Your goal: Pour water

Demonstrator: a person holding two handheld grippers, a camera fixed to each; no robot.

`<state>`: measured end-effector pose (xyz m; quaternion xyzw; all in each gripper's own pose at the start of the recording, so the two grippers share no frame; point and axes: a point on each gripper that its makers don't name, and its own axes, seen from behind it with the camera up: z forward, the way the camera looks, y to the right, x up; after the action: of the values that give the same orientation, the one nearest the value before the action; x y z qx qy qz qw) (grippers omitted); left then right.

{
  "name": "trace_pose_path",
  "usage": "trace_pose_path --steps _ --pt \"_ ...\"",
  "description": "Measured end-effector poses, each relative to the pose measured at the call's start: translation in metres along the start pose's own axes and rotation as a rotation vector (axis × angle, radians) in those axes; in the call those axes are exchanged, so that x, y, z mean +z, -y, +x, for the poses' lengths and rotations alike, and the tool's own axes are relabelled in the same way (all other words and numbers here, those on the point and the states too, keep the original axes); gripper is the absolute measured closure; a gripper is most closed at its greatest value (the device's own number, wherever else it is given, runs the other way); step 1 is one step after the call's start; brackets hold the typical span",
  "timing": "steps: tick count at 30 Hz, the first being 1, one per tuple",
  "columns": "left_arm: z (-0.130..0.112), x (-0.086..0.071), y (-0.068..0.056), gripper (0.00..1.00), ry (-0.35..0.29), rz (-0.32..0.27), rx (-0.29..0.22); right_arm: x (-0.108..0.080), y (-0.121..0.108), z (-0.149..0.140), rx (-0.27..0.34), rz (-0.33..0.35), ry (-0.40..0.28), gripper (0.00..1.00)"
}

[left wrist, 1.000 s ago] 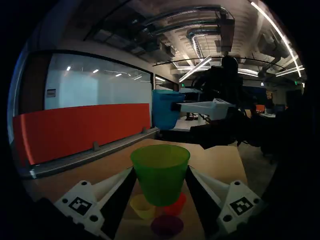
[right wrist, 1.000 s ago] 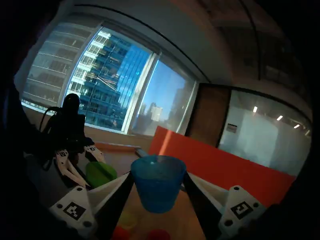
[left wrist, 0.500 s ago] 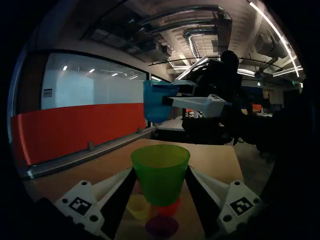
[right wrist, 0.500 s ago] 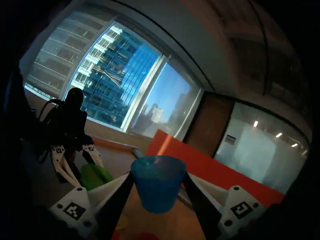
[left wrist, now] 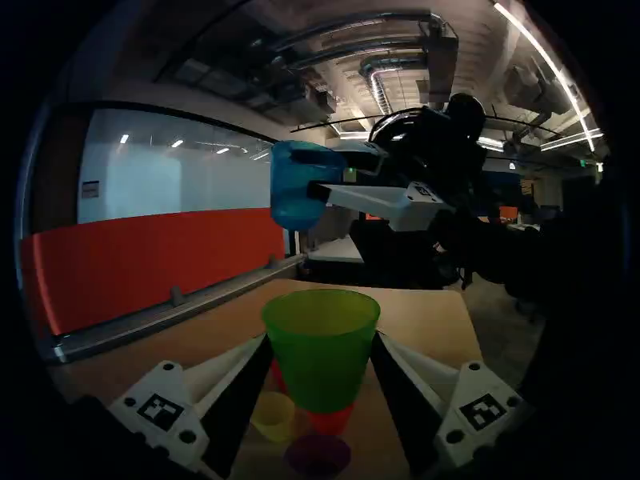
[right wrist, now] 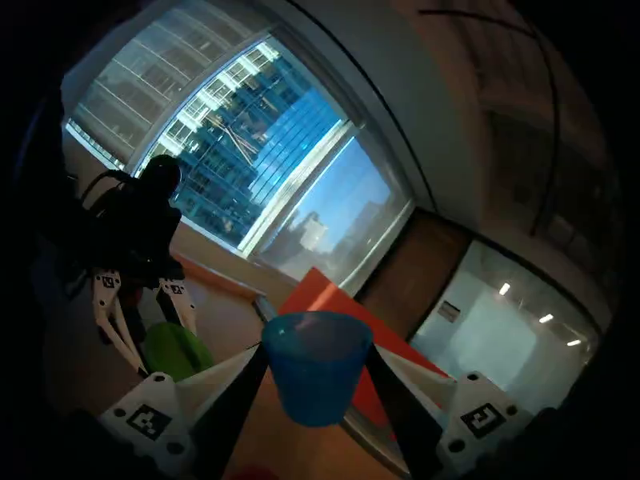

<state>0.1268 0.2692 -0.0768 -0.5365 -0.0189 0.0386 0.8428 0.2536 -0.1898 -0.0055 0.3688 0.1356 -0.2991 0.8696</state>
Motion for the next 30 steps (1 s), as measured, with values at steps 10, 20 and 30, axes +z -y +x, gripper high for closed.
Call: trace_pose_path --steps 10,20,30 --pt "0.000 0.001 -0.004 0.17 0.001 -0.011 0.002 0.004 -0.010 0.010 -0.110 -0.017 -0.011 0.11" --pt "0.001 0.003 -0.007 0.17 0.000 -0.021 0.006 0.010 -0.018 0.018 -0.201 -0.024 -0.013 0.11" --pt "0.002 0.005 -0.009 0.17 -0.008 -0.029 0.004 0.018 -0.021 0.021 -0.290 -0.022 -0.004 0.11"
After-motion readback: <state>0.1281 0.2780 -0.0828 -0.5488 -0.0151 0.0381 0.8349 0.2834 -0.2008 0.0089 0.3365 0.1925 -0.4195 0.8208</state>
